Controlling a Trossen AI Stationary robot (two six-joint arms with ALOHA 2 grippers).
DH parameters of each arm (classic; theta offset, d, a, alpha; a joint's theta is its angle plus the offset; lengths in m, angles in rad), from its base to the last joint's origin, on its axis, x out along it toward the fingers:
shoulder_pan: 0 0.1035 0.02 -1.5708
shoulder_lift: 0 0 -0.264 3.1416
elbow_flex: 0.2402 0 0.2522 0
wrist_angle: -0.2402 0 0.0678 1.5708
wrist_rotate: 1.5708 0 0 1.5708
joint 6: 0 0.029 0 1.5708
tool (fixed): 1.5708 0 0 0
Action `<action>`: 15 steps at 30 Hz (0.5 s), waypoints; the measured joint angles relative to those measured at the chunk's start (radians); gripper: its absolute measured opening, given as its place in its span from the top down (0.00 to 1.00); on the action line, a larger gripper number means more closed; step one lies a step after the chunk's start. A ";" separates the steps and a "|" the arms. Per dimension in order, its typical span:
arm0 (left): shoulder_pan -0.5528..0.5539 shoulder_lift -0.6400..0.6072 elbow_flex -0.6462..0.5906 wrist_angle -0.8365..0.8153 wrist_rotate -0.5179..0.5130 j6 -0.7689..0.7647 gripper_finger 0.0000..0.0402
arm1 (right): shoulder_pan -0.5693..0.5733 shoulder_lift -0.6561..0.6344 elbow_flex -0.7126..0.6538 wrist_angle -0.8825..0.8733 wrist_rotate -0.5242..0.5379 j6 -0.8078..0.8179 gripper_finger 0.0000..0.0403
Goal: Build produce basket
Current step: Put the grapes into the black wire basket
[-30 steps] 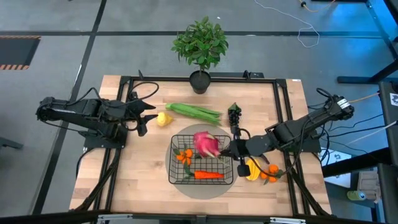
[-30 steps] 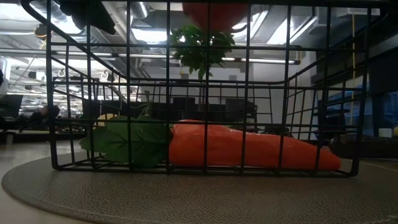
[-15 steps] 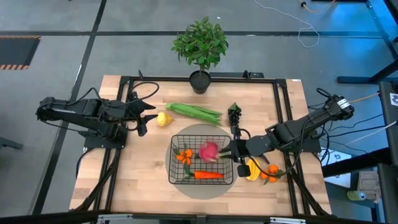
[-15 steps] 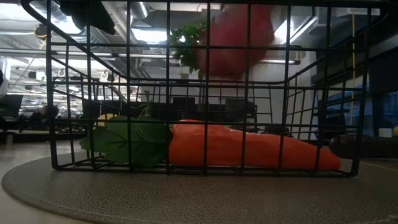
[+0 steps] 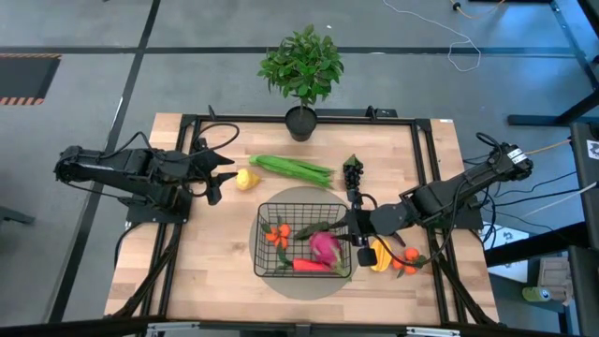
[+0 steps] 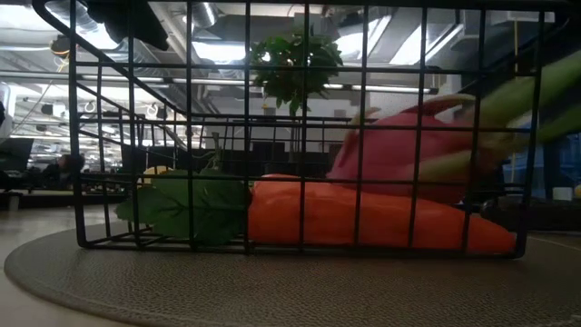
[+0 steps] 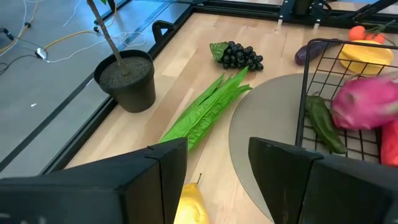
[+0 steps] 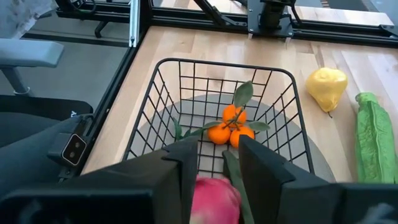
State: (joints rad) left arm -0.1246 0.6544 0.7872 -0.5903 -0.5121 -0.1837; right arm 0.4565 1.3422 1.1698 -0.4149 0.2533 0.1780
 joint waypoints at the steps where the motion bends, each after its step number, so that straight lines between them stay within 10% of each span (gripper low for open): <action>1: 0.000 0.000 0.000 0.000 0.000 0.000 0.60 | 0.000 0.000 0.000 0.000 0.006 0.000 0.73; 8: 0.000 0.000 0.000 0.000 0.000 0.000 0.60 | 0.000 0.000 0.000 -0.007 0.149 0.010 0.73; 15: 0.000 0.000 0.000 0.000 0.000 0.000 0.60 | -0.002 0.000 0.000 -0.153 0.623 0.258 0.73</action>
State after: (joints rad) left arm -0.1246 0.6544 0.7872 -0.5903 -0.5119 -0.1837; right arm 0.4545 1.3418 1.1694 -0.5683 0.8763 0.4356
